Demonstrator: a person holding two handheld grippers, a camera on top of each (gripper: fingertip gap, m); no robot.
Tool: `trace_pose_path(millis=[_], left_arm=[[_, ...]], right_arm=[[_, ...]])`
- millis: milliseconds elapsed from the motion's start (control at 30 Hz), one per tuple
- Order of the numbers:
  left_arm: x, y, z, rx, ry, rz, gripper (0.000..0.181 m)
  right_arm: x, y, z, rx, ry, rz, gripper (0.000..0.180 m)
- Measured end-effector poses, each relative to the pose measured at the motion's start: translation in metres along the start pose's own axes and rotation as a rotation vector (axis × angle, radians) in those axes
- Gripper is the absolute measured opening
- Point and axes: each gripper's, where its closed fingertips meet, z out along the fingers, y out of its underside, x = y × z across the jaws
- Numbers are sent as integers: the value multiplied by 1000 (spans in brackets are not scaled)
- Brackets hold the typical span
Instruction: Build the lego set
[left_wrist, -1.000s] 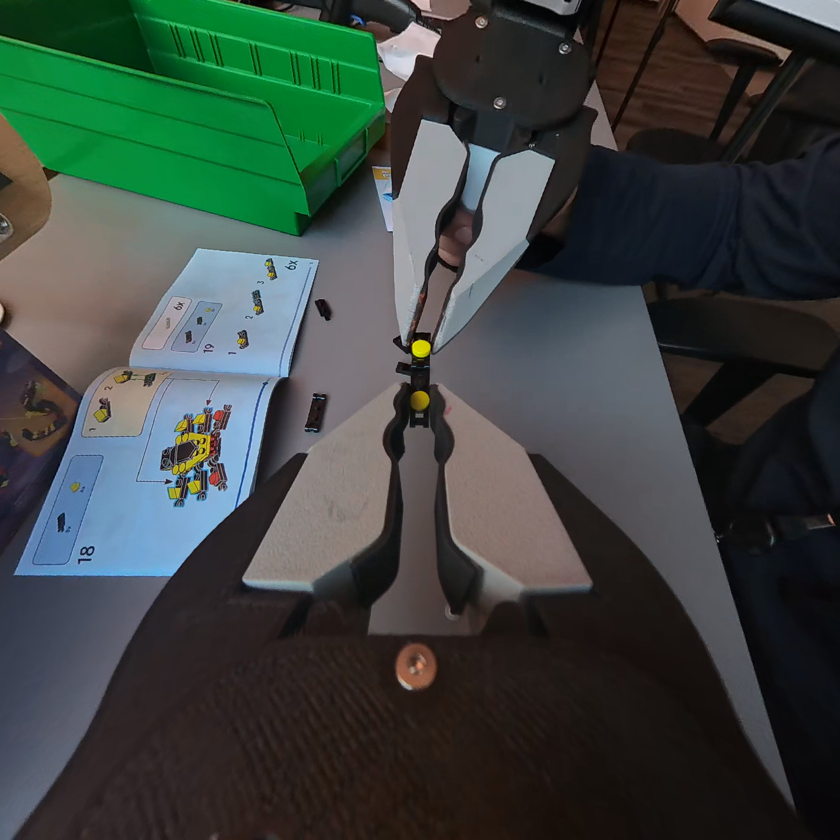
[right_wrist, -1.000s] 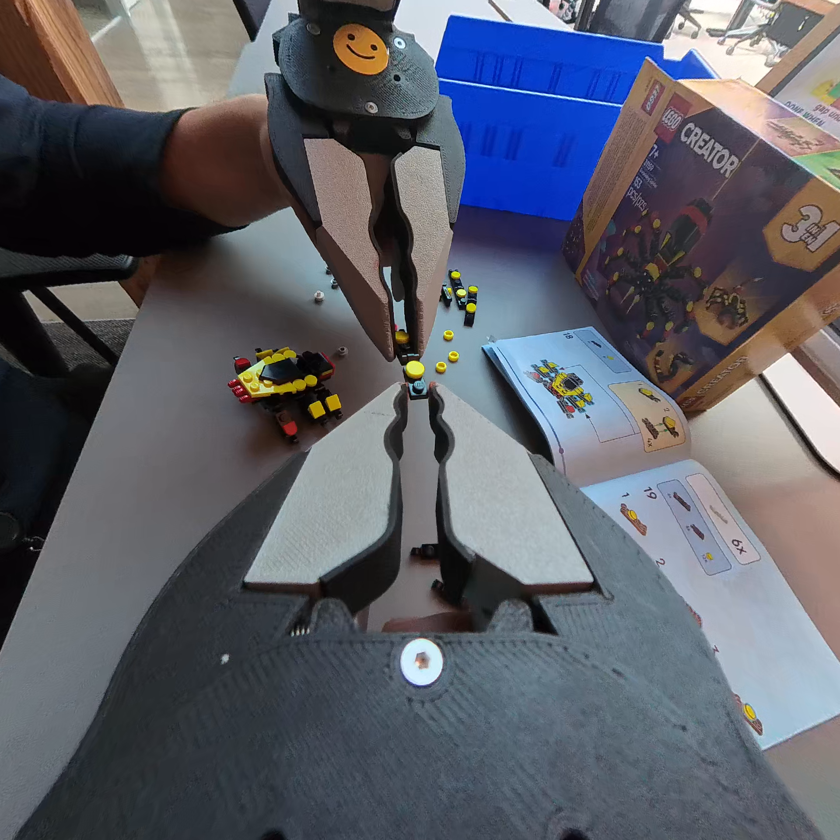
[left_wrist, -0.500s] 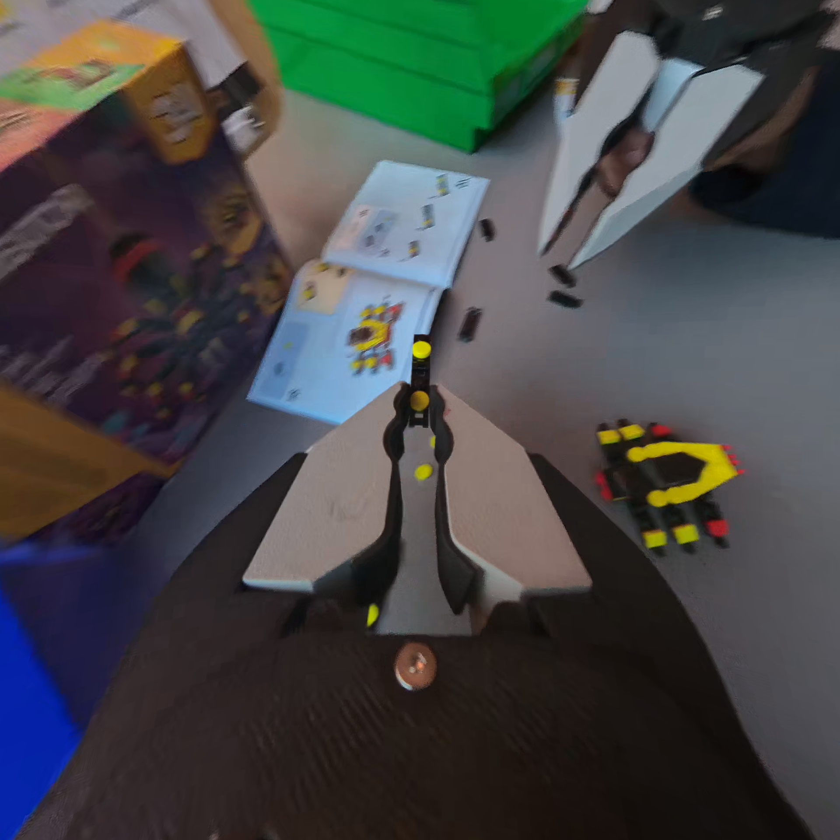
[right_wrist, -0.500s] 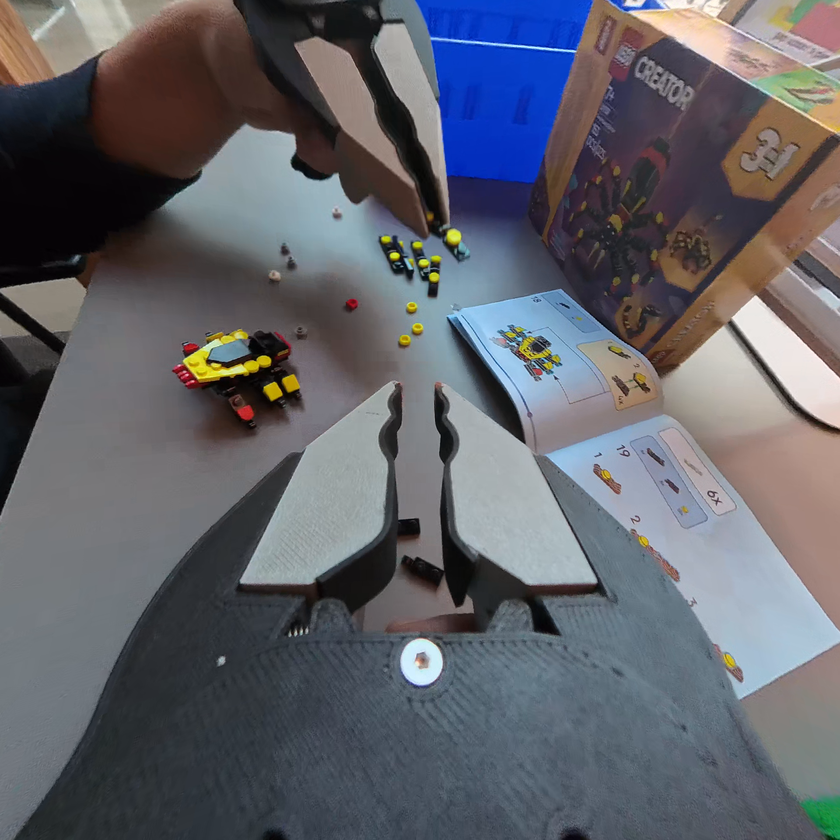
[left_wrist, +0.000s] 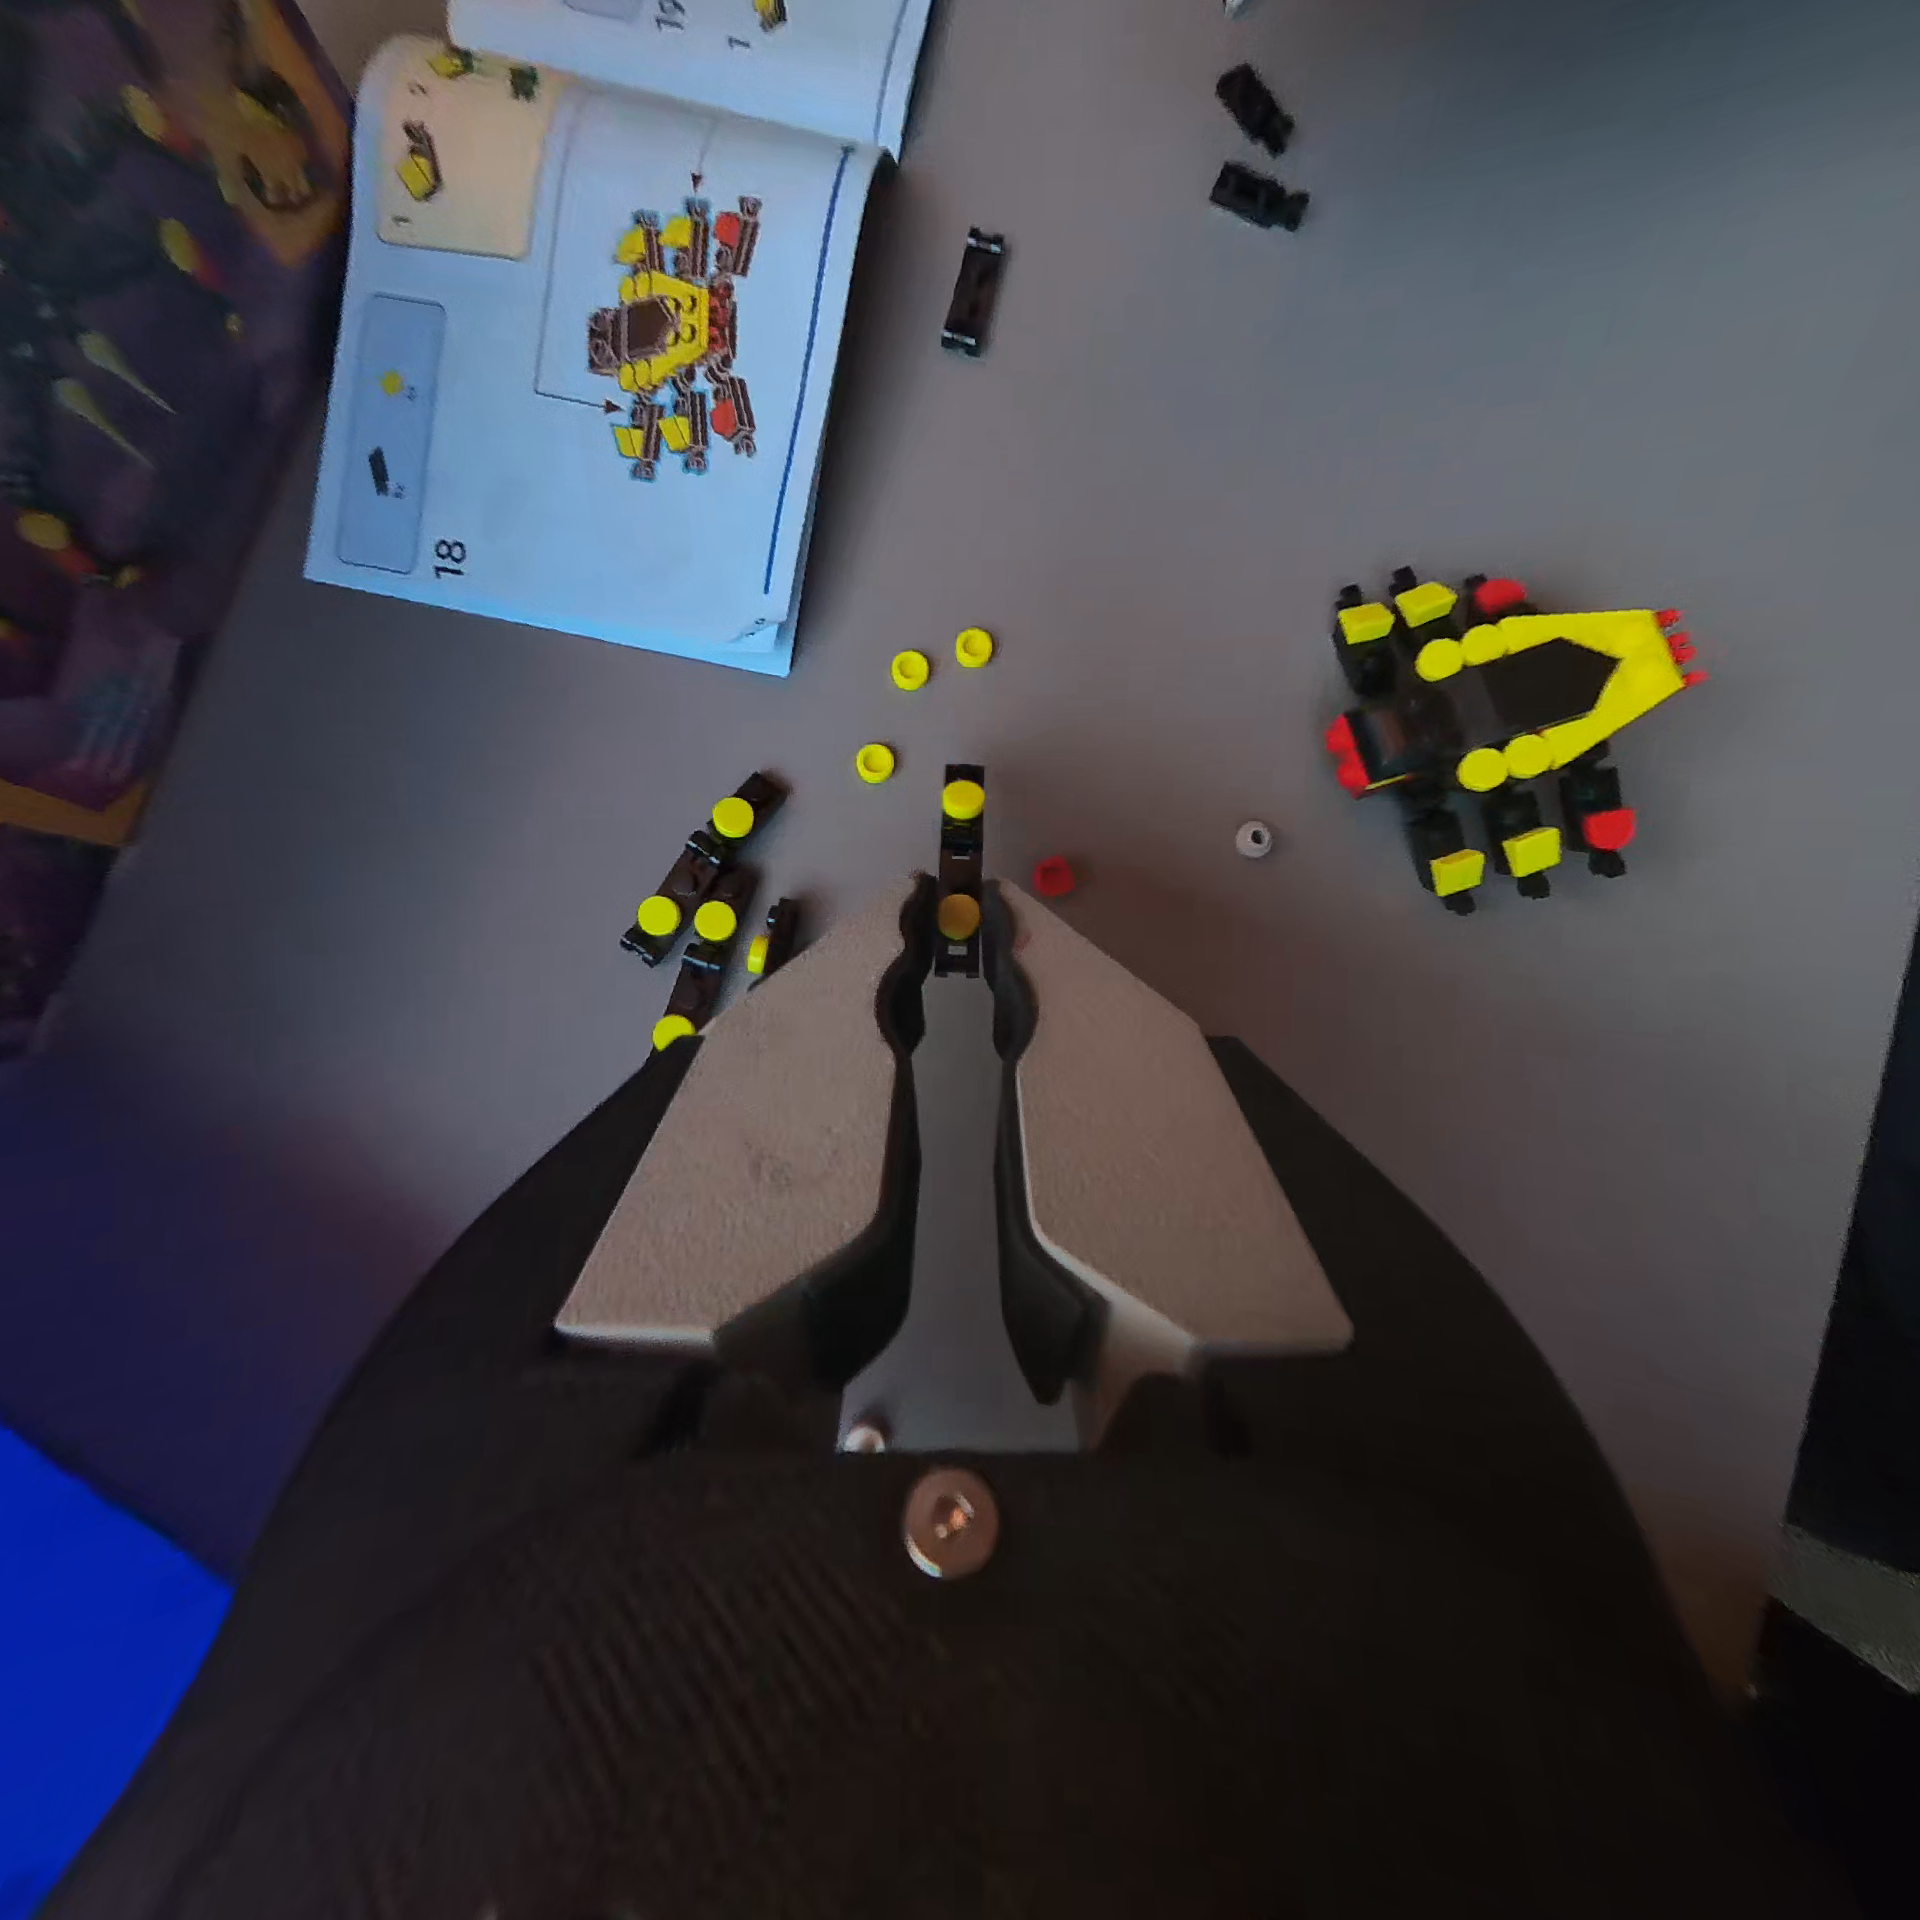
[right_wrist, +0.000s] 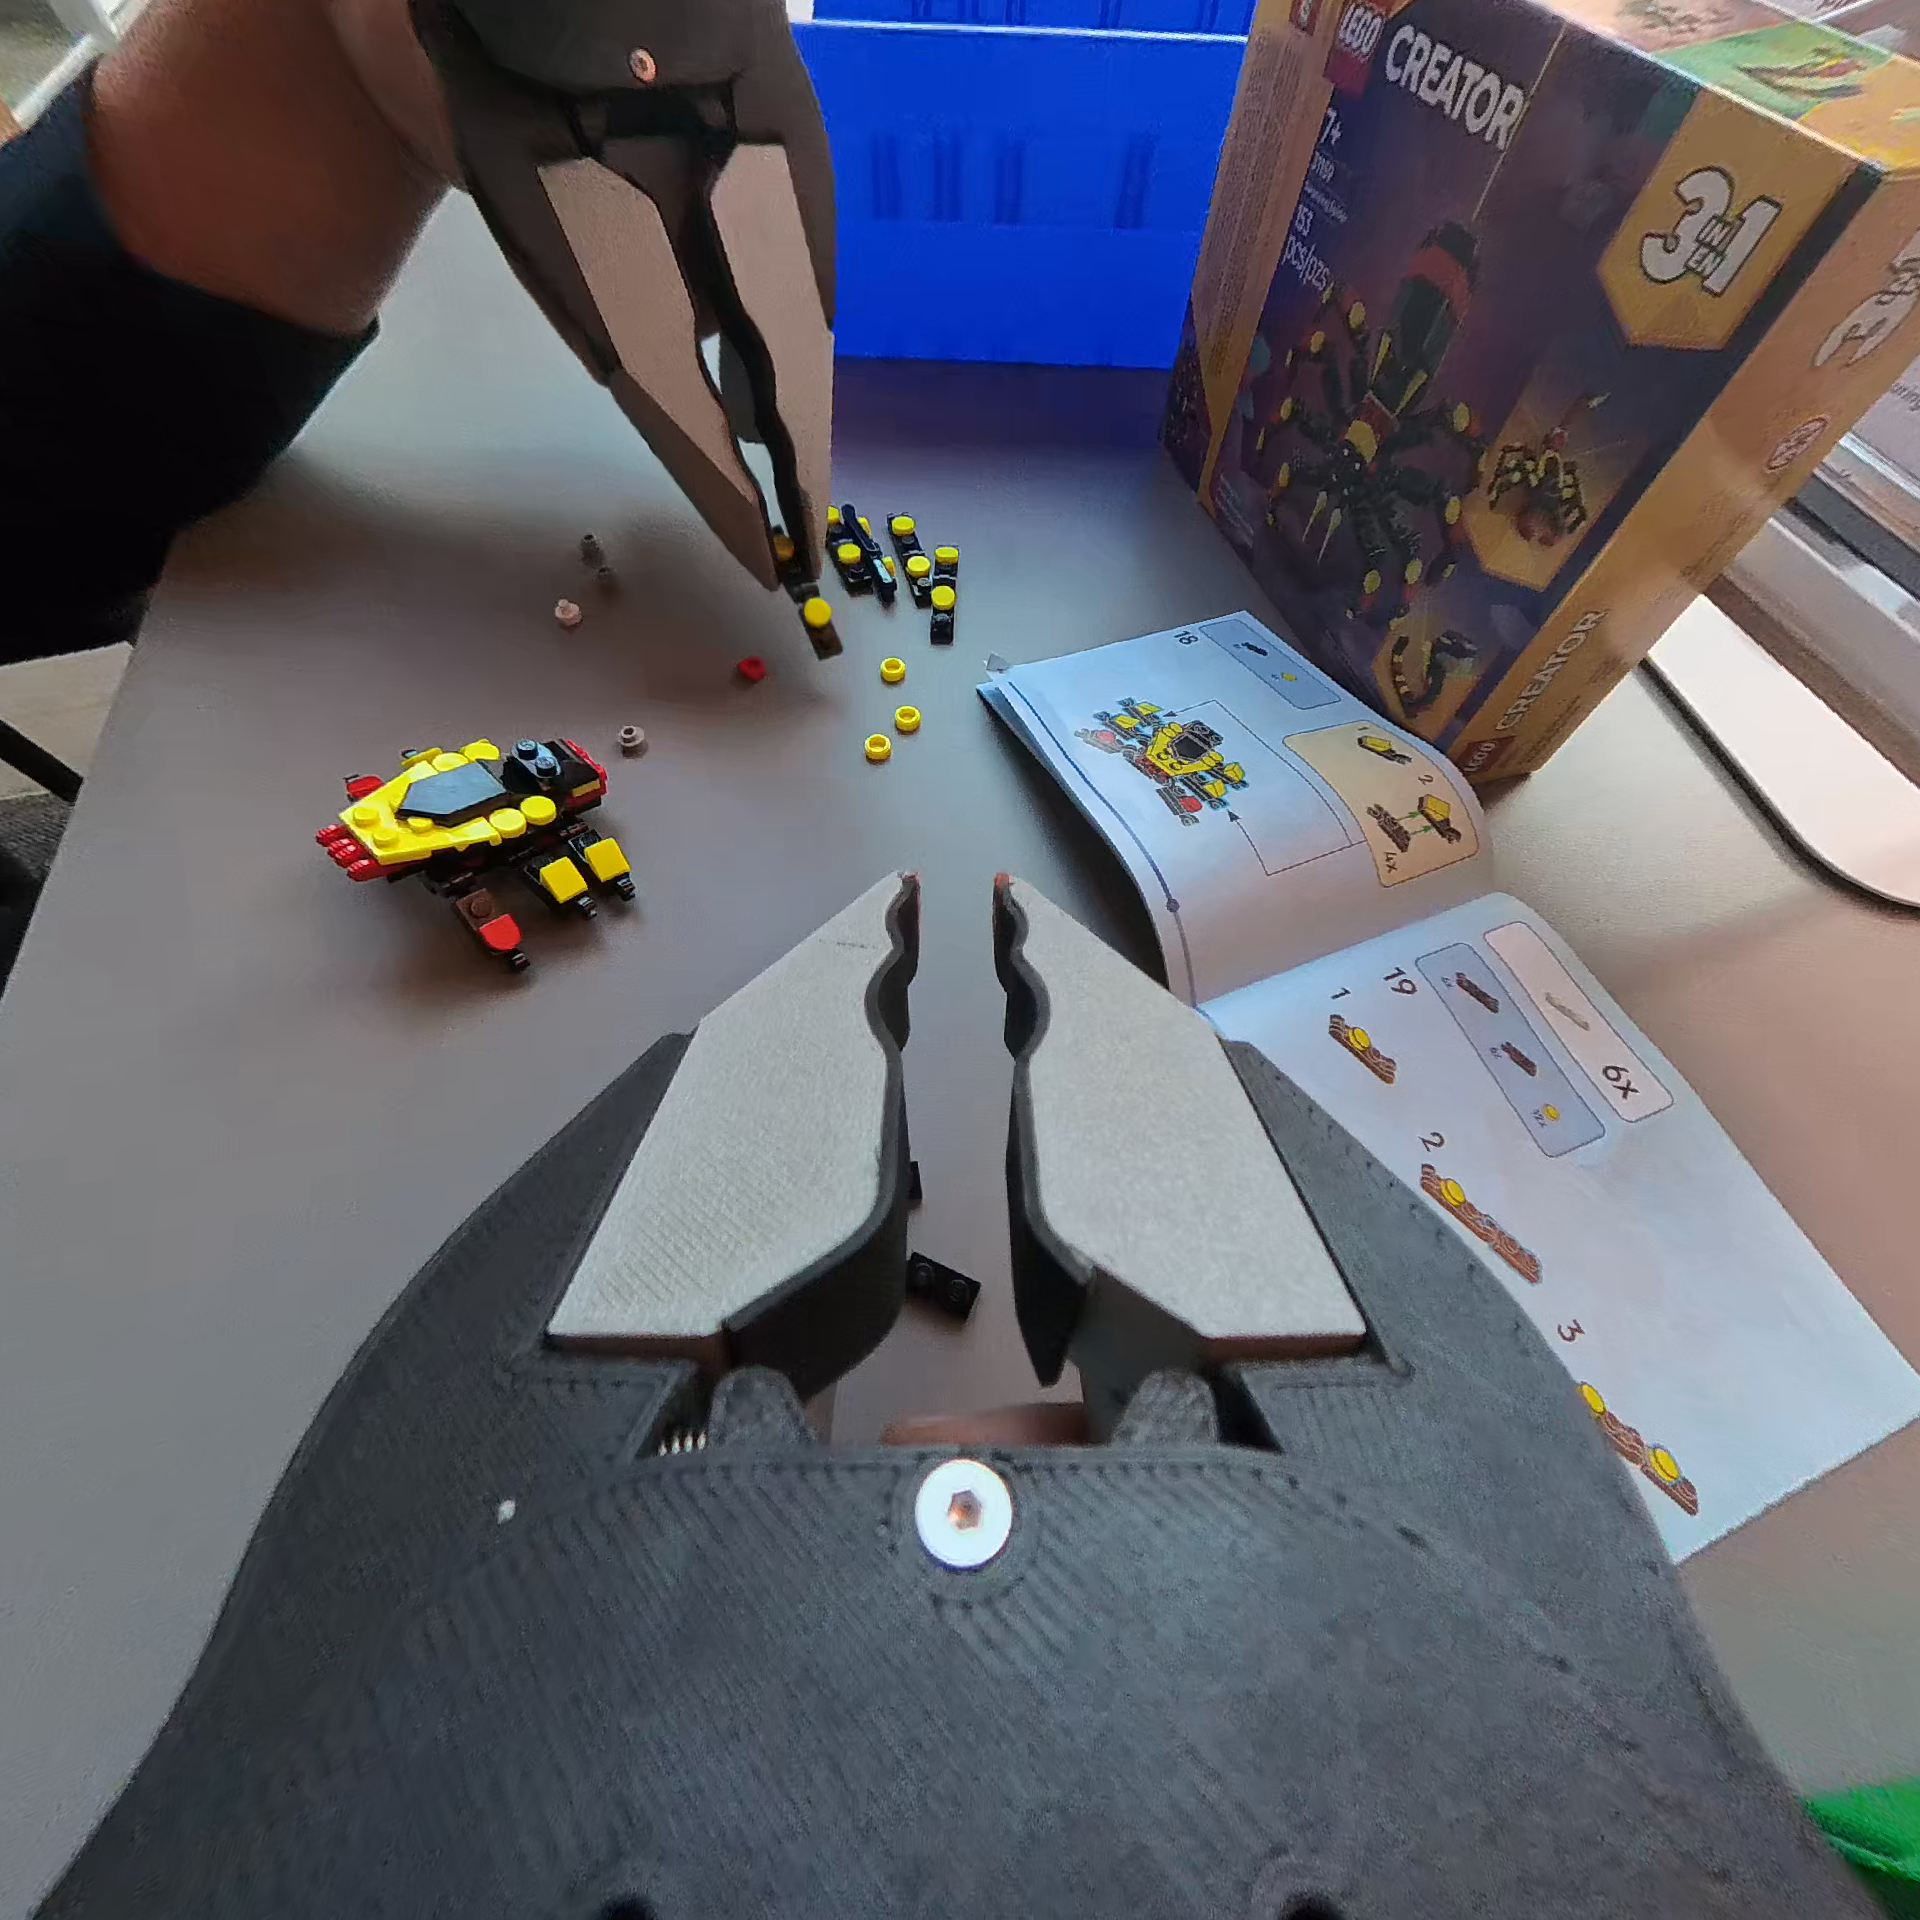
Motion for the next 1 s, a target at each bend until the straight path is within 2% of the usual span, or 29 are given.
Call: trace_pose_path(millis=[100, 333, 433, 533, 667, 733, 800, 1000], left_arm=[[-1, 10, 13, -78, -11, 2, 5], [-8, 7, 12, -69, -86, 34, 5], [-8, -2, -3, 19, -59, 3, 4], [-12, -10, -22, 112, -83, 4, 14], [-22, -55, -42, 387, -86, -70, 25], [-27, -78, -42, 494, -108, -106, 26], [-28, -89, -35, 530, -145, -106, 27], [-40, -105, -22, 610, -296, -140, 17]], right_arm=[[1, 2, 1, -6, -2, 4, 11], [4, 5, 0, -7, 8, 6, 12], [9, 7, -1, -5, 16, 21, 12], [16, 6, -3, 17, 28, 38, 12], [29, -2, -12, 83, 75, 57, 18], [38, -6, -20, 118, 111, 72, 20], [48, -7, -27, 143, 148, 90, 22], [74, 4, -36, 129, 276, 105, 27]])
